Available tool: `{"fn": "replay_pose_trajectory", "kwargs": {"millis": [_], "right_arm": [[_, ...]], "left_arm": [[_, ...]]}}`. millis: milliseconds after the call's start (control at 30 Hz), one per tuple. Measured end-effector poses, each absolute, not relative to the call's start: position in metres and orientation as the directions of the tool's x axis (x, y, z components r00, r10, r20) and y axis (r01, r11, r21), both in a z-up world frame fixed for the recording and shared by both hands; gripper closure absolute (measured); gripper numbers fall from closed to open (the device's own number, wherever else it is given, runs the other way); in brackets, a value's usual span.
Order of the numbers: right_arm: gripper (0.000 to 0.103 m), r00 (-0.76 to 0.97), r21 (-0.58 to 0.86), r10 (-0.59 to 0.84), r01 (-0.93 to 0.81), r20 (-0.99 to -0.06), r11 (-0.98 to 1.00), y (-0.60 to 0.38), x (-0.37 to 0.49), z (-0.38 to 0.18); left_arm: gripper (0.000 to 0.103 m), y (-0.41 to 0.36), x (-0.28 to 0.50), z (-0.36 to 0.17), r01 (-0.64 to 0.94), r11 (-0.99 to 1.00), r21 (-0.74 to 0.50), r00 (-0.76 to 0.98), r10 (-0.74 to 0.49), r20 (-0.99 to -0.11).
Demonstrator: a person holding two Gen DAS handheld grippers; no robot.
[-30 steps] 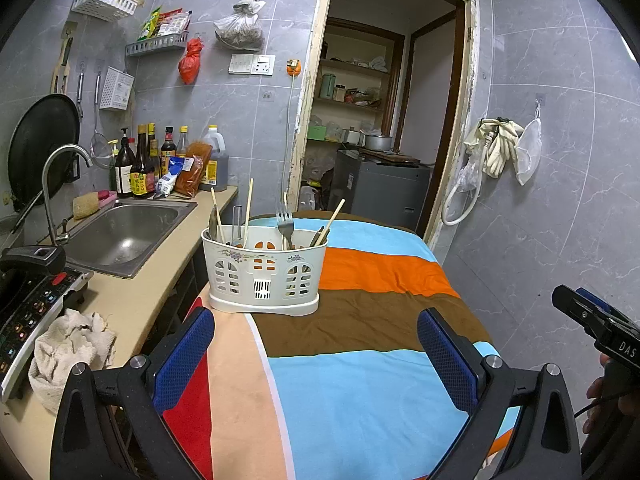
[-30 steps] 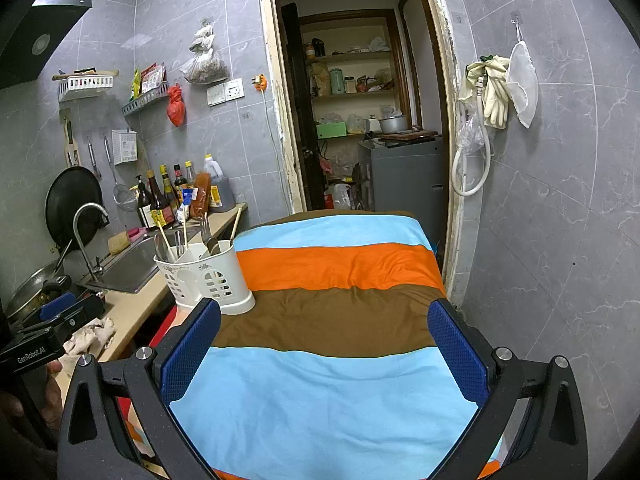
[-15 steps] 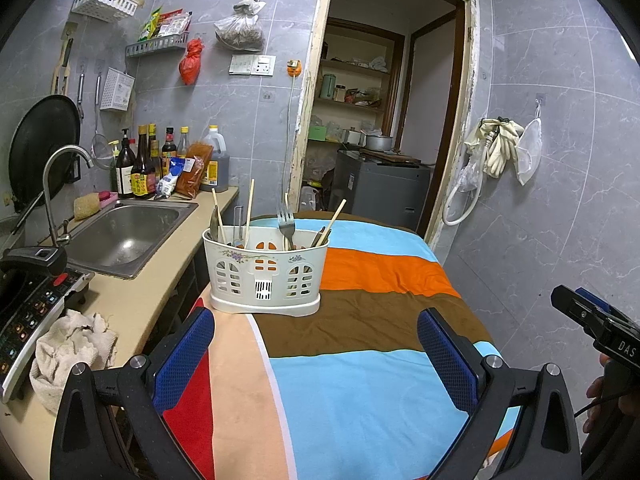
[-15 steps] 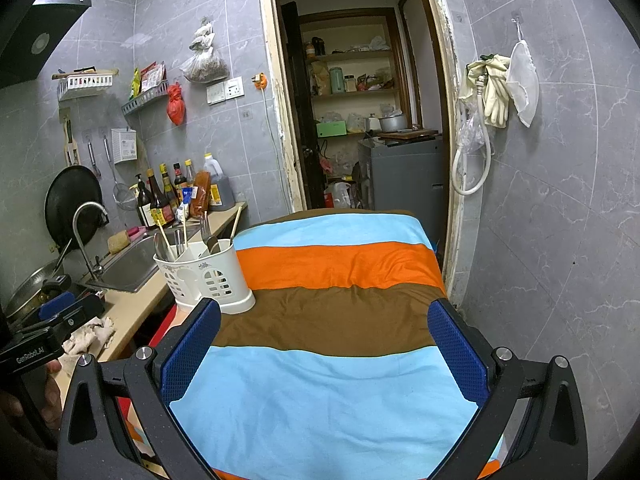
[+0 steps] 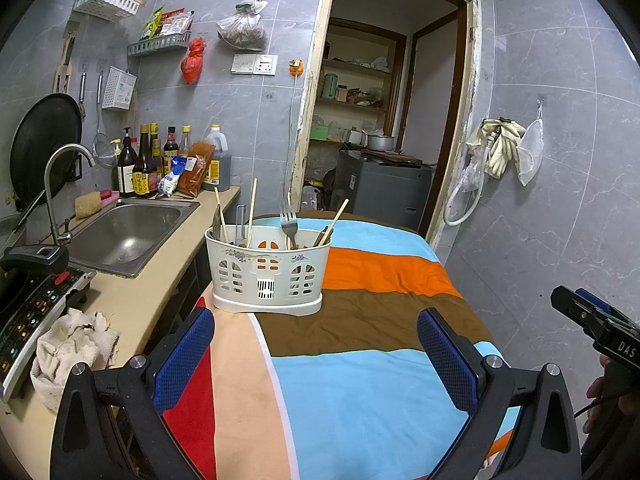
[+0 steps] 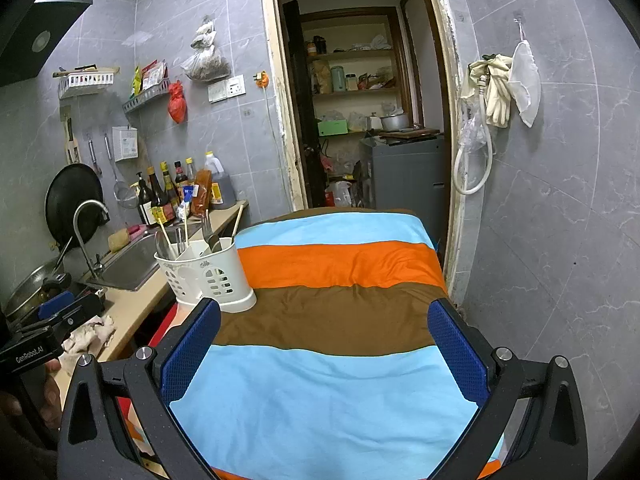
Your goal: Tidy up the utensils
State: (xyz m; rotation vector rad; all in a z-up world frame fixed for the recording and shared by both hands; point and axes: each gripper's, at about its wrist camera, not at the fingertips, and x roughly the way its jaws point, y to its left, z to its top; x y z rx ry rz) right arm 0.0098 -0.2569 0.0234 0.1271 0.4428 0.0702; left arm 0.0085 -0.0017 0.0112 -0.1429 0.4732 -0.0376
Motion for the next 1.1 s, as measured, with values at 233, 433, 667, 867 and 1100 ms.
{"fn": "replay_pose_trajectory", "kwargs": {"millis": [233,433,667,867,1100], "right_arm": [[0.001,0.901,0.138,0.095,-0.04,-0.423,0.99,-0.257,0.011,0.025],[0.001,0.901,0.138,0.095,-0.04,-0.424,0.99,-0.257,0.011,0.025],[0.001,0.9,0.137,0.095,-0.04,-0.425,0.99,-0.257,0.011,0.026],[0.001,0.9,0.137,0.095,-0.04,-0.425,0.99,-0.258,0.012,0.026],[0.001,0.9,0.136,0.096,-0.041,-0.426,0.99,-0.259,0.013,0.027]], "left_arm": [[0.001,-0.001,0.009,0.011,0.003,0.989,-0.146,0.89,-0.069,-0.451],[0.001,-0.001,0.009,0.011,0.004,0.989,-0.145,0.889,-0.07,-0.452],[0.001,0.0,0.009,0.011,0.007,0.989,-0.145,0.887,-0.073,-0.456],[0.001,0.003,0.008,0.01,0.003,0.99,-0.142,0.887,-0.068,-0.456],[0.001,0.01,0.006,0.008,-0.018,0.992,-0.123,0.883,-0.042,-0.467]]}}
